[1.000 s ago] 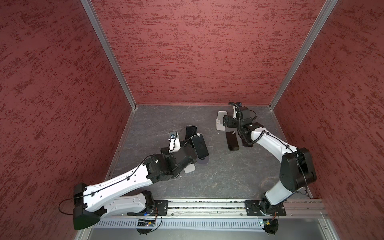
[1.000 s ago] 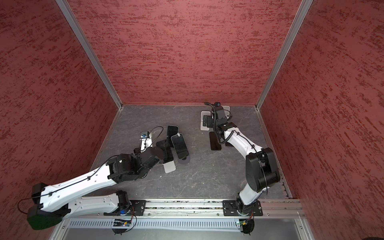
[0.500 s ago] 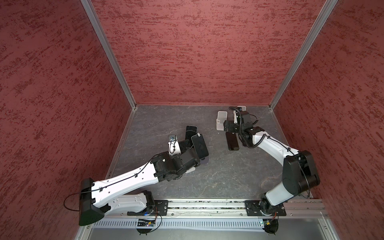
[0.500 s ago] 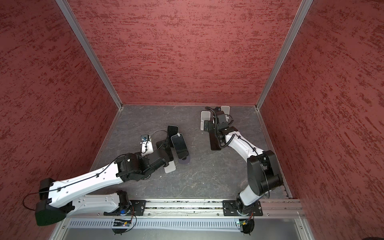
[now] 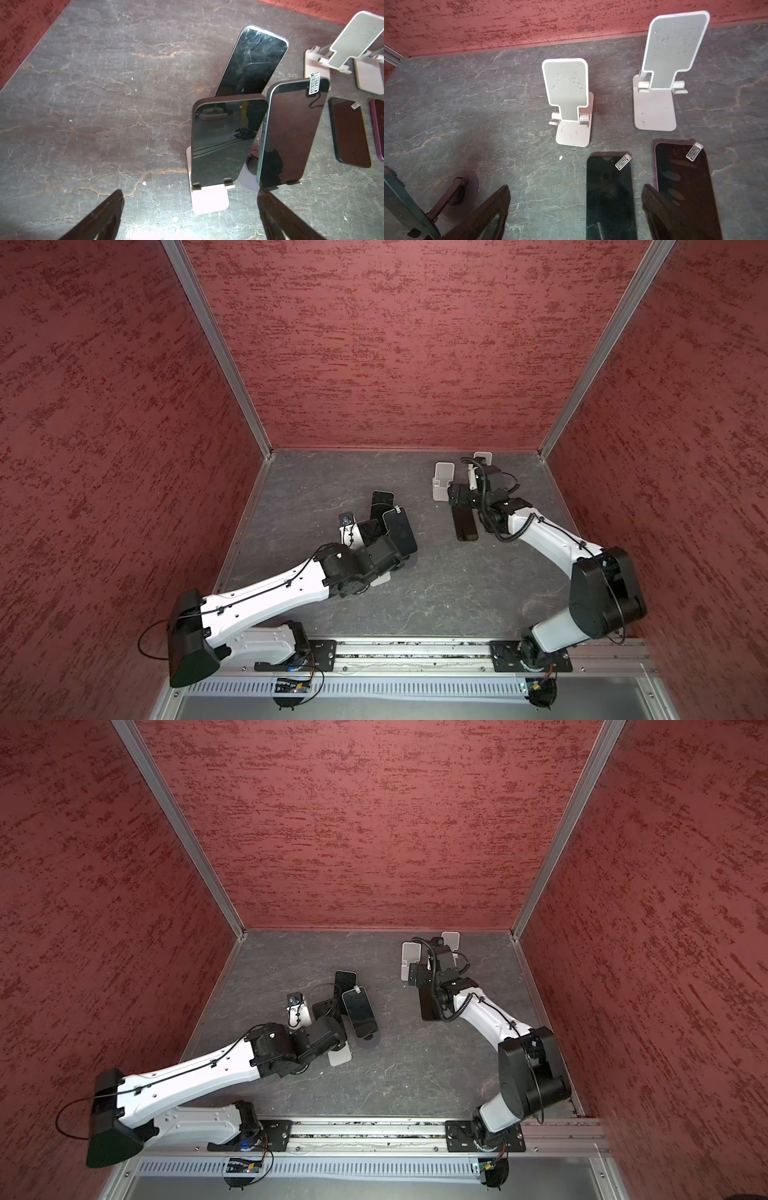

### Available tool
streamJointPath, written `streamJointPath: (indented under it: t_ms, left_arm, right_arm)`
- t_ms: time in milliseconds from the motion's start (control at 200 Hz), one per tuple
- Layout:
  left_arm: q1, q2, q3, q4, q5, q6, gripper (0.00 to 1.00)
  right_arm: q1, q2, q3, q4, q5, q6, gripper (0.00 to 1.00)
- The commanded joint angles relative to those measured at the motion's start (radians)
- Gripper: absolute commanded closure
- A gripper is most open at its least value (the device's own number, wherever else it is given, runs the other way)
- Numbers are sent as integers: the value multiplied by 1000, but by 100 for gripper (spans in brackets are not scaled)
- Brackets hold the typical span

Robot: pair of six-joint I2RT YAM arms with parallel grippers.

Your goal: Remove the phone from the phone stand

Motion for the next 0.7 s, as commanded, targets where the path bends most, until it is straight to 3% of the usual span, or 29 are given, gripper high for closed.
streamJointPath:
  t_ms: [0,696]
  left_arm:
    - [10,11,9,15,40,-14,1]
    - [66,128,-11,176,117,64,0]
  right_arm:
    - [-4,-35,-24,33,-18,12,1]
    - [-4,-44,-65,70,-35,-1,1]
